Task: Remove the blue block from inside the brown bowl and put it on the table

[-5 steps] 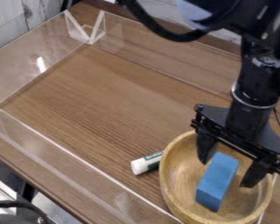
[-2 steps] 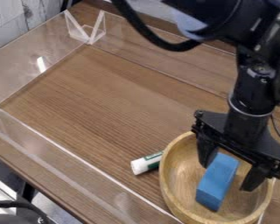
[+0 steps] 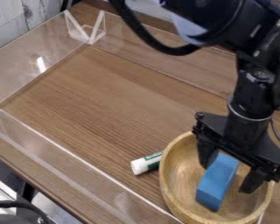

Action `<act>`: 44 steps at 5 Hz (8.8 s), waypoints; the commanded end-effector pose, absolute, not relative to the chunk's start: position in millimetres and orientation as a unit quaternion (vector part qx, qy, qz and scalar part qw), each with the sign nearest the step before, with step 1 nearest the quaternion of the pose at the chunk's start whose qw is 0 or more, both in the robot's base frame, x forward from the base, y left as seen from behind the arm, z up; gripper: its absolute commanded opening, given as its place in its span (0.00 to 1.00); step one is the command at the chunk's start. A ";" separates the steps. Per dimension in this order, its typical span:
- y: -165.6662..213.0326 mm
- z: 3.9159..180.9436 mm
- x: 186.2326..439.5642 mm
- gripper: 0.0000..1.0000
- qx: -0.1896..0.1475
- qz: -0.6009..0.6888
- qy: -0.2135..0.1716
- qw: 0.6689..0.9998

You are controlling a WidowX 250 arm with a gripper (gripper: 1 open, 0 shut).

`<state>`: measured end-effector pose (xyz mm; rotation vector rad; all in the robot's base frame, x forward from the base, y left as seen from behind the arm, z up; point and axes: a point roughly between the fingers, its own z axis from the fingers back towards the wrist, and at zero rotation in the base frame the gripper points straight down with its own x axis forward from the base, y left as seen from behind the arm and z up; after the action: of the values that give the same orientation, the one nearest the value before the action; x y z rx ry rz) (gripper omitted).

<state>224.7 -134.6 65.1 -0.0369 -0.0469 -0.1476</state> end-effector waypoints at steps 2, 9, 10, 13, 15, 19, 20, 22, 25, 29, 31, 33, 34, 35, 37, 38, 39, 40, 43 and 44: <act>-135.0 73.0 231.0 1.00 -0.024 -0.083 -0.047 0.995; -132.8 43.9 237.2 1.00 -0.026 -0.077 -0.049 0.996; -132.1 43.6 238.3 0.00 -0.023 -0.078 -0.047 0.996; -125.0 73.5 245.4 0.00 0.004 -0.082 -0.026 0.996; -115.7 108.2 259.2 0.00 0.025 -0.084 -0.027 0.996; -99.8 138.6 285.1 0.00 0.036 -0.040 -0.064 0.996; -99.2 137.3 285.7 0.00 0.035 -0.032 -0.071 0.996; -98.6 134.7 287.4 0.00 0.033 -0.025 -0.086 0.995; -98.0 127.6 292.0 0.00 0.027 -0.027 -0.110 0.993; -50.2 114.5 299.4 0.00 0.038 0.012 -0.116 0.992; -50.0 101.3 300.5 0.00 0.034 0.010 -0.117 0.992; -50.6 89.6 301.1 0.00 0.026 0.003 -0.118 0.993; -50.7 83.5 302.1 0.00 0.023 0.001 -0.118 0.993; -50.8 78.5 303.6 0.00 0.021 0.001 -0.118 0.993; -51.2 73.2 304.5 0.00 0.015 0.001 -0.116 0.993; -51.7 71.2 304.8 0.00 0.011 0.000 -0.115 0.993; -52.3 69.5 304.9 0.00 0.008 0.000 -0.114 0.993; -52.7 68.5 305.3 0.00 0.004 -0.001 -0.114 0.994; -52.3 67.3 309.1 0.00 -0.009 0.001 -0.115 0.993; -52.1 67.3 311.1 0.00 -0.013 0.002 -0.116 0.993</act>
<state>302.4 -52.9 54.1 -0.0182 -0.1839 -0.0018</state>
